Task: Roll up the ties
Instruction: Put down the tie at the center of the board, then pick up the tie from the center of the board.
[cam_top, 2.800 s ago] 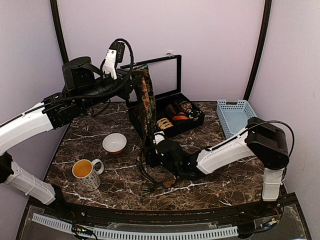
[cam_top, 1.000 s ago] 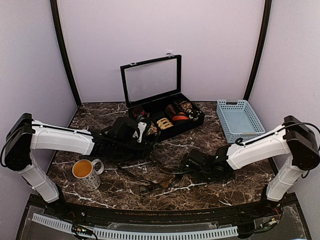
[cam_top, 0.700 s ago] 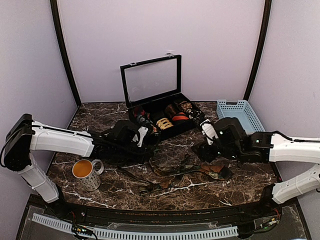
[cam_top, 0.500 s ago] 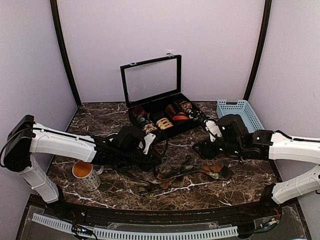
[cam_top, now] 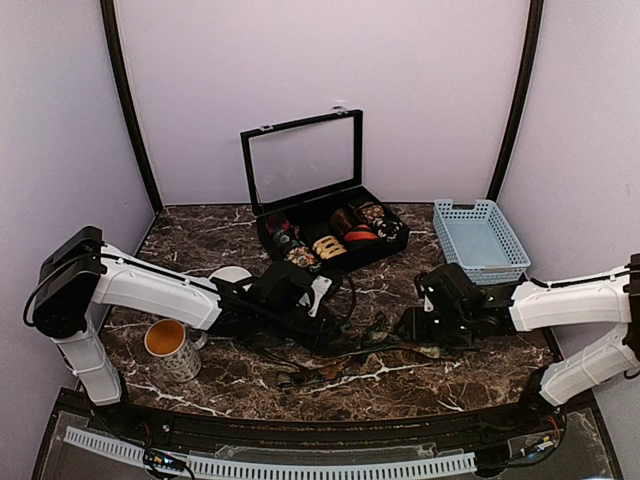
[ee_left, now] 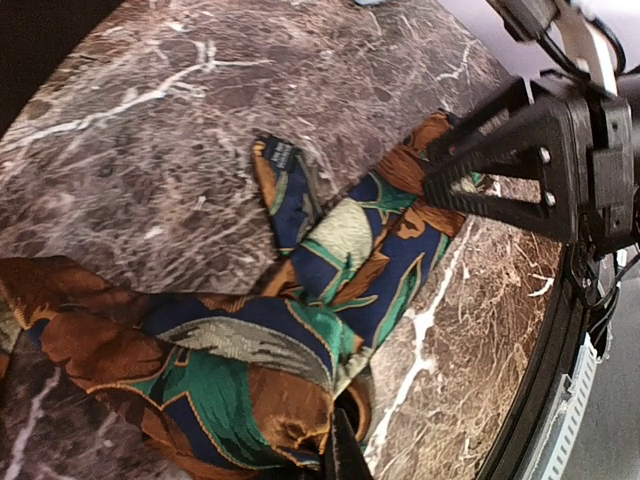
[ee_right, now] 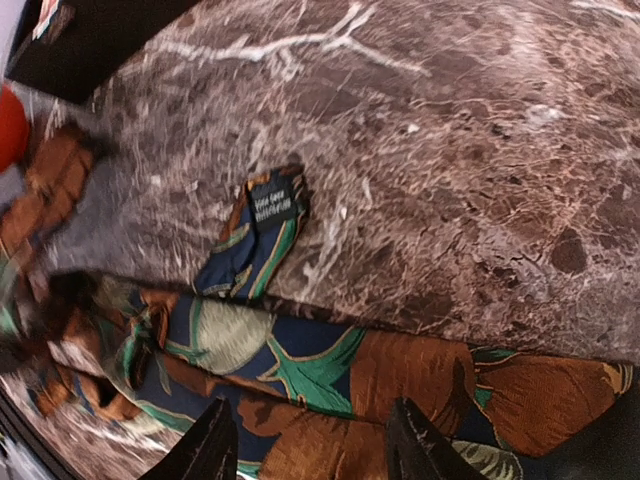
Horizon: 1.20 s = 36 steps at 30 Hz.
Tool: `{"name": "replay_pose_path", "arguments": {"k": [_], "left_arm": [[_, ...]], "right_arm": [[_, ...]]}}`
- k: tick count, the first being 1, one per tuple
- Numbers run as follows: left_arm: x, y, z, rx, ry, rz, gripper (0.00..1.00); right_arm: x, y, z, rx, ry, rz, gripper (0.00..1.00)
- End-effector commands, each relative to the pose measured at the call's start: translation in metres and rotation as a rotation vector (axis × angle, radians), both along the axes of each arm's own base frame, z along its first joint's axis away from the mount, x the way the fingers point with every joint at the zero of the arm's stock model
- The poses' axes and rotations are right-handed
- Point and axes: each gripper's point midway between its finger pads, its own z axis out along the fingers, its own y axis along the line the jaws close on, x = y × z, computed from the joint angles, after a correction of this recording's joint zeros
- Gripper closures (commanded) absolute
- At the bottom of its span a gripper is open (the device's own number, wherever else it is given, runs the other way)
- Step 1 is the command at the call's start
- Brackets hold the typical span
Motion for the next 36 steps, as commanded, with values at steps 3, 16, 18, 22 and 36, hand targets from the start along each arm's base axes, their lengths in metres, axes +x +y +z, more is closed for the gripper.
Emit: {"name": "replay_pose_path", "arguments": {"k": [3,16,18,22,36], "left_arm": [[-0.004,-0.031,0.03,-0.122,-0.035,-0.038,1.0],[-0.02,-0.035,0.106,-0.364,-0.104,-0.09,1.0],[-0.008,-0.026,0.095,-0.3,-0.12,-0.023,1.0],[0.016,-0.012,0.065,-0.125,-0.118,0.054,0.84],[0.012,0.081,0.032,0.064,-0.091,0.086,0.36]], "right_arm": [[0.014,0.006,0.016,0.176,-0.016,-0.144,0.5],[-0.008,-0.064,-0.053,0.251,0.183,-0.425,0.56],[-0.004,-0.085,-0.046,0.223,0.158,-0.507,0.55],[0.002,-0.122,-0.032,0.191,0.108,-0.649,0.52],[0.027,-0.066,0.021,0.356,0.03,-0.288,0.63]]}}
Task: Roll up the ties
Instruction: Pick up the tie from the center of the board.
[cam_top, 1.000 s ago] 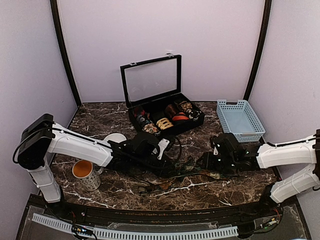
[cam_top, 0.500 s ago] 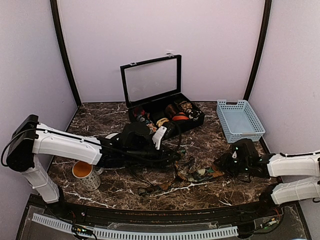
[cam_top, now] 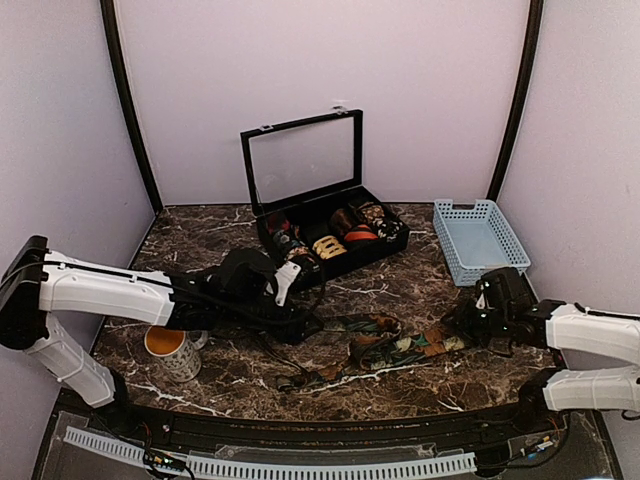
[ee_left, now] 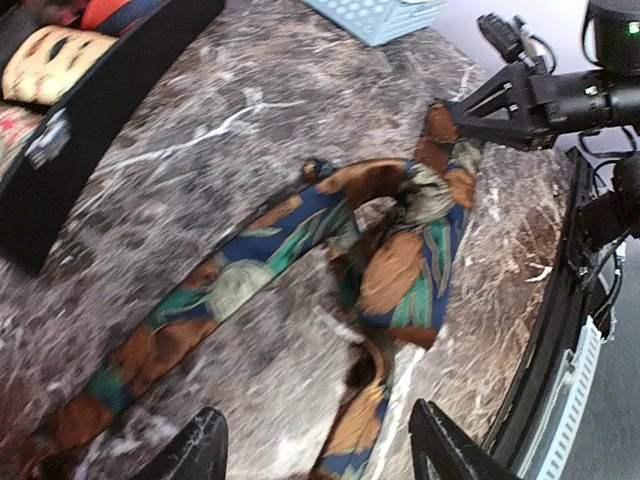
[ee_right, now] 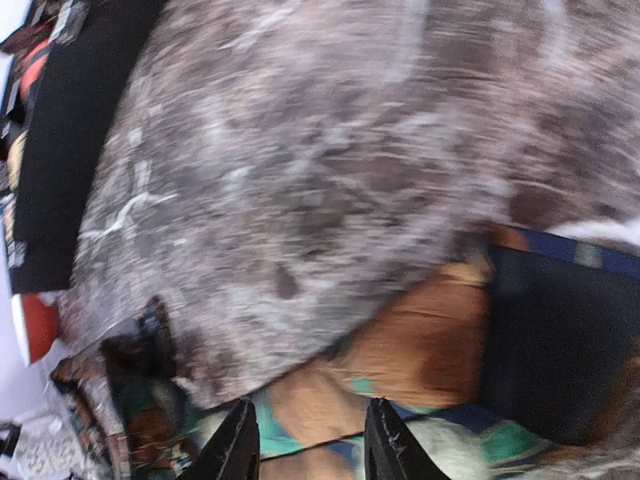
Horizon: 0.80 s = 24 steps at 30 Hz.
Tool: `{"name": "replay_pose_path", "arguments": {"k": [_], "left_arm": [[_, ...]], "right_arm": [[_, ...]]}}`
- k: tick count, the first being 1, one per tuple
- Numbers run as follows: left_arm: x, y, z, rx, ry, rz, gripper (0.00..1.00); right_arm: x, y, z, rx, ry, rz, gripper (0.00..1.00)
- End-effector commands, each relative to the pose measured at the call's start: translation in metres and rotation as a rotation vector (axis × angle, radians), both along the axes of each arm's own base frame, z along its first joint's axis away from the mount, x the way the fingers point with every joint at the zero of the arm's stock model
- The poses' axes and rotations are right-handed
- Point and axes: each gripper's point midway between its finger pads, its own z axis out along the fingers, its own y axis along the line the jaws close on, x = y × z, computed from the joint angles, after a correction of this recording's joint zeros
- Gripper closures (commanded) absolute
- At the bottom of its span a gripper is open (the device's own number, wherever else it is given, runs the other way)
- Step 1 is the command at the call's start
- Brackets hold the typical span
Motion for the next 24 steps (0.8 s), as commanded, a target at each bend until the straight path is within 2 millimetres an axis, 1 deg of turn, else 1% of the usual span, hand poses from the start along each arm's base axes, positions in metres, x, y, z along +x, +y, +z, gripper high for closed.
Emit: {"name": "replay_pose_path", "arguments": {"k": [1,3,4,5,7,10,12,15,16,20,22,24], "left_arm": [[0.011,0.039,-0.011,0.07,0.042,0.072,0.36],[0.012,0.04,-0.014,0.099,0.04,0.052,0.36],[0.011,0.035,-0.013,0.099,0.042,0.02,0.36],[0.006,0.028,-0.015,0.1,0.054,-0.029,0.37],[-0.006,0.01,-0.016,0.07,0.089,-0.12,0.39],[-0.027,-0.015,-0.024,0.076,0.096,-0.231,0.4],[-0.036,-0.03,-0.034,0.1,0.102,-0.272,0.39],[-0.039,-0.048,-0.051,0.131,0.124,-0.293,0.37],[-0.039,-0.052,-0.061,0.143,0.136,-0.3,0.36],[-0.043,-0.07,-0.076,0.186,0.137,-0.336,0.32],[-0.044,-0.072,-0.086,0.231,0.135,-0.343,0.31],[-0.04,-0.066,-0.097,0.293,0.139,-0.321,0.32]], "right_arm": [[0.011,0.048,0.032,0.123,-0.097,0.216,0.64],[0.004,0.062,0.026,0.152,-0.073,0.257,0.65],[0.001,0.068,0.025,0.16,-0.067,0.278,0.66],[-0.002,0.076,0.023,0.163,-0.063,0.302,0.66],[-0.005,0.082,0.015,0.16,-0.046,0.319,0.66],[-0.006,0.084,0.0,0.143,-0.014,0.321,0.67],[-0.007,0.08,-0.01,0.12,0.016,0.309,0.68],[-0.01,0.074,-0.022,0.105,0.056,0.28,0.69],[-0.012,0.071,-0.026,0.102,0.072,0.268,0.7],[-0.02,0.051,-0.041,0.082,0.134,0.208,0.7],[-0.023,0.042,-0.044,0.065,0.154,0.182,0.71],[-0.024,0.032,-0.047,0.044,0.17,0.155,0.7]]}}
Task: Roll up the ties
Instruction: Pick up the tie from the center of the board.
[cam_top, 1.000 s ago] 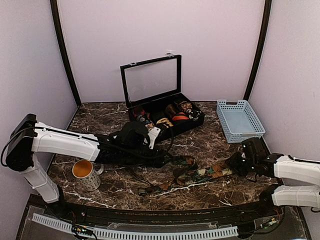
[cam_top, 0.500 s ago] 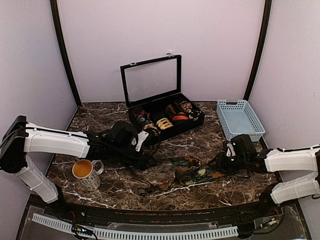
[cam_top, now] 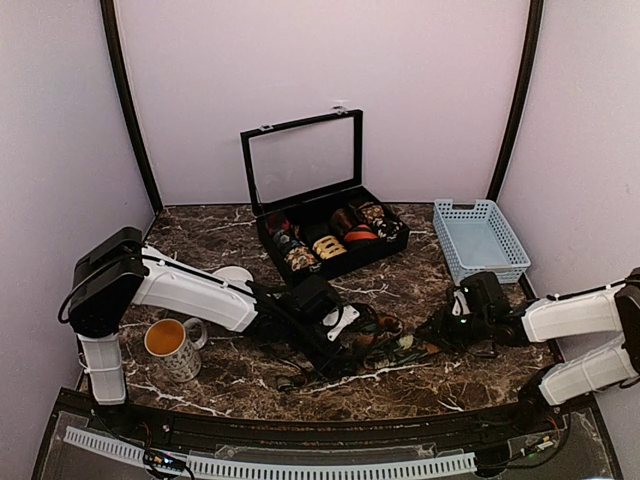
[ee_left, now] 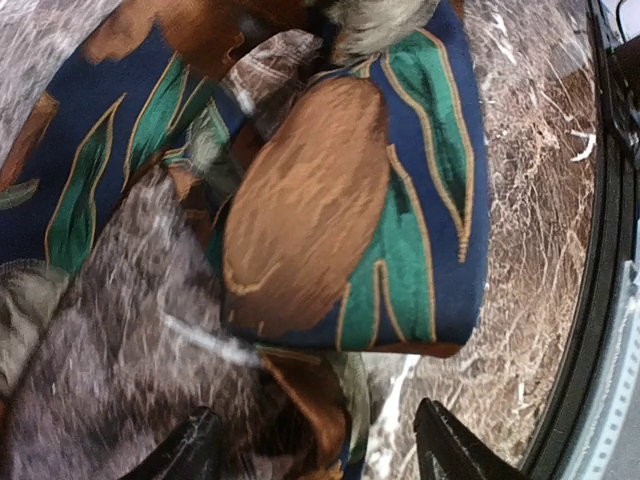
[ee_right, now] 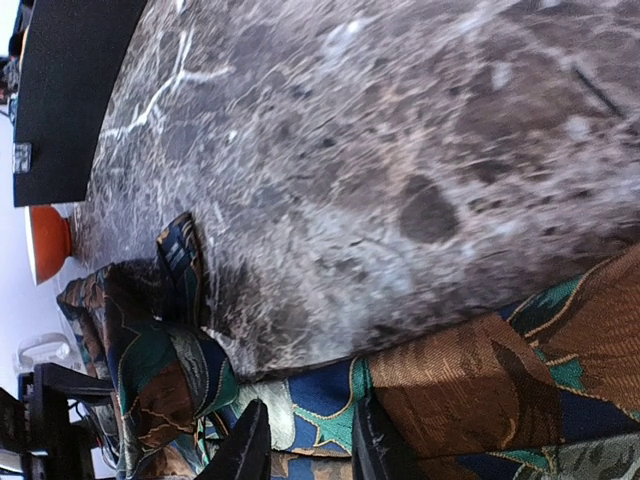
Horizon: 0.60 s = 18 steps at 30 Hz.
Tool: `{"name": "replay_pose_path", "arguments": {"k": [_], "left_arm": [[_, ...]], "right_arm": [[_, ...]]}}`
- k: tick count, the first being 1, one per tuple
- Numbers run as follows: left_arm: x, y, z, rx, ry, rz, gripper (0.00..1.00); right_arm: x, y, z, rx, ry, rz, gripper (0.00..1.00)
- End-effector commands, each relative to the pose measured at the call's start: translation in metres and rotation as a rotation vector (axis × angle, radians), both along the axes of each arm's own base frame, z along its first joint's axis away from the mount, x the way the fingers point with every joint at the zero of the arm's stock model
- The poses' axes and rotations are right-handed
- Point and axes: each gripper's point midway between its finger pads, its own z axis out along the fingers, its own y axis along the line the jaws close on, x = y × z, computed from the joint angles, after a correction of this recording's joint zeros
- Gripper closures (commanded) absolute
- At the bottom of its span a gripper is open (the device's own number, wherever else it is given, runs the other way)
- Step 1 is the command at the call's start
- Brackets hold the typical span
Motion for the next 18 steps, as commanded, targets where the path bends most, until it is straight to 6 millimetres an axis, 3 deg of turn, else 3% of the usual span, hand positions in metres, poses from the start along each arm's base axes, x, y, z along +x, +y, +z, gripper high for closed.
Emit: {"name": "replay_pose_path", "arguments": {"k": [1,3,7,8,11,18], "left_arm": [[0.003,0.008,-0.006,0.101,-0.039,-0.006,0.34],[0.006,0.022,-0.011,0.158,-0.06,0.014,0.44],[0.019,0.055,0.004,0.209,-0.11,0.077,0.92],[0.027,0.065,0.014,0.21,-0.128,0.11,0.99],[0.056,0.094,0.077,0.119,-0.198,0.224,1.0],[0.118,0.157,0.304,-0.248,-0.571,0.46,1.0]], "right_arm": [[-0.02,-0.035,-0.029,-0.107,0.115,-0.079,0.7],[-0.022,-0.042,-0.032,-0.121,0.133,-0.093,0.7],[-0.027,-0.049,-0.038,-0.136,0.167,-0.107,0.7],[-0.029,-0.05,-0.04,-0.138,0.175,-0.106,0.7],[-0.034,-0.052,-0.045,-0.144,0.198,-0.113,0.7],[-0.042,-0.053,-0.055,-0.147,0.229,-0.099,0.71]]}}
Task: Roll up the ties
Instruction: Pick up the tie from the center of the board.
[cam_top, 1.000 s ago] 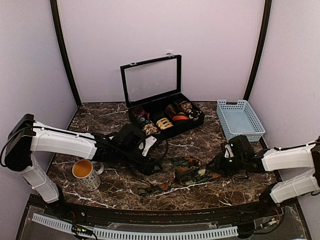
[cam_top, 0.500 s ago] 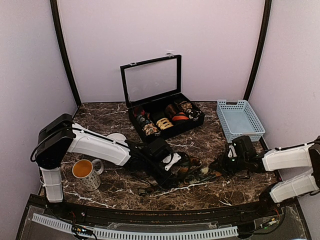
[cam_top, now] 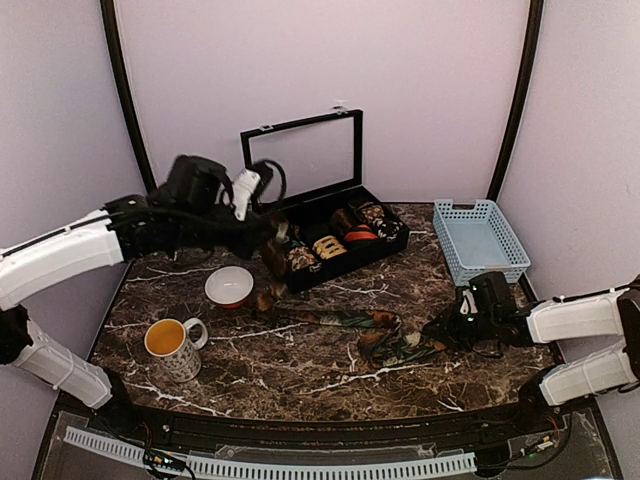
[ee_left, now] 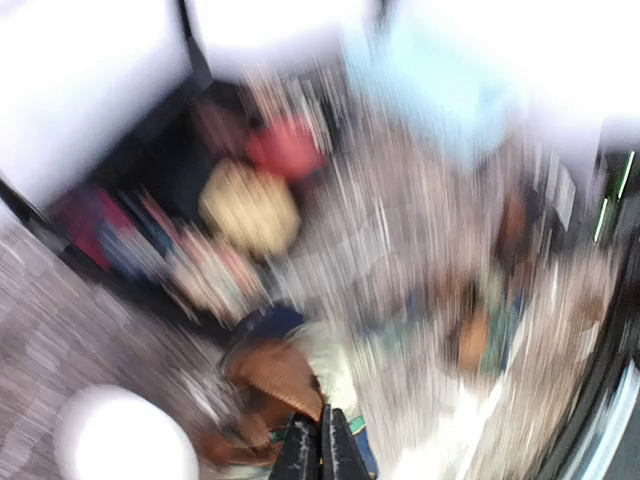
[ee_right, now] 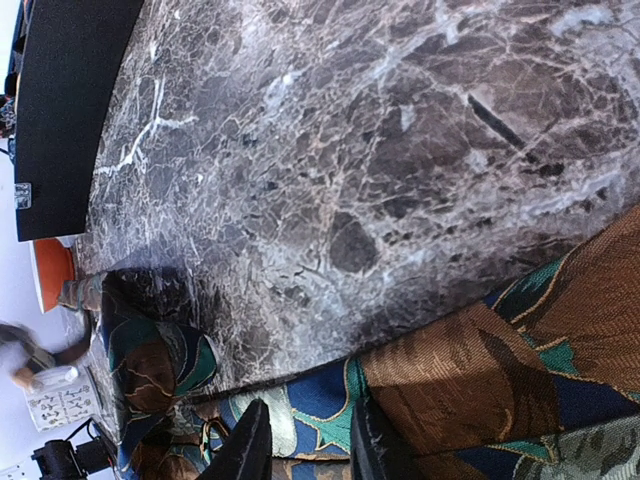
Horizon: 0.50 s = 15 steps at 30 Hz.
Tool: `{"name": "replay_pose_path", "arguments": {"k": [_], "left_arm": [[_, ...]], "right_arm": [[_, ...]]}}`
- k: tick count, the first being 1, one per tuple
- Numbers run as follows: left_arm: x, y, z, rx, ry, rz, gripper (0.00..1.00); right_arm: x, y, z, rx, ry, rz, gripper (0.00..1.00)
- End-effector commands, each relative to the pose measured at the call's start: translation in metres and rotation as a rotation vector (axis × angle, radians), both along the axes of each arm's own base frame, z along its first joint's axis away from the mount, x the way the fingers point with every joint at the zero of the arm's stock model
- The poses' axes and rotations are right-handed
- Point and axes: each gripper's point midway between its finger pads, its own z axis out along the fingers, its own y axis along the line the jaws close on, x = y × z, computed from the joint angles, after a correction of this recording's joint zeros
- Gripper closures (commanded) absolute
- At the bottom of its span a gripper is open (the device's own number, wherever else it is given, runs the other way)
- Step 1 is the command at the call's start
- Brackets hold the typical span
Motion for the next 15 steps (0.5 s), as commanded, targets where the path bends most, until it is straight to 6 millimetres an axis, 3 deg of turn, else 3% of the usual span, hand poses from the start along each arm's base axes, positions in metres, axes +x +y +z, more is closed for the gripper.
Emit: {"name": "replay_pose_path", "arguments": {"k": [1,4,8,11,15], "left_arm": [[0.025,0.044,0.159,-0.157,-0.323,0.12,1.0],[0.041,0.083,0.234,-0.194,-0.495,0.256,1.0],[0.054,0.146,0.311,-0.294,-0.664,0.449,1.0],[0.06,0.181,0.347,-0.338,-0.74,0.543,1.0],[0.055,0.205,0.384,-0.397,-0.83,0.59,1.0]], "right_arm": [[-0.045,-0.03,-0.05,-0.135,0.208,-0.02,0.72],[-0.048,-0.032,-0.054,-0.149,0.218,-0.011,0.72],[-0.051,-0.036,-0.057,-0.177,0.221,-0.008,0.72],[-0.05,-0.038,-0.057,-0.188,0.215,-0.009,0.72],[-0.052,-0.041,-0.058,-0.2,0.212,-0.009,0.72]]}}
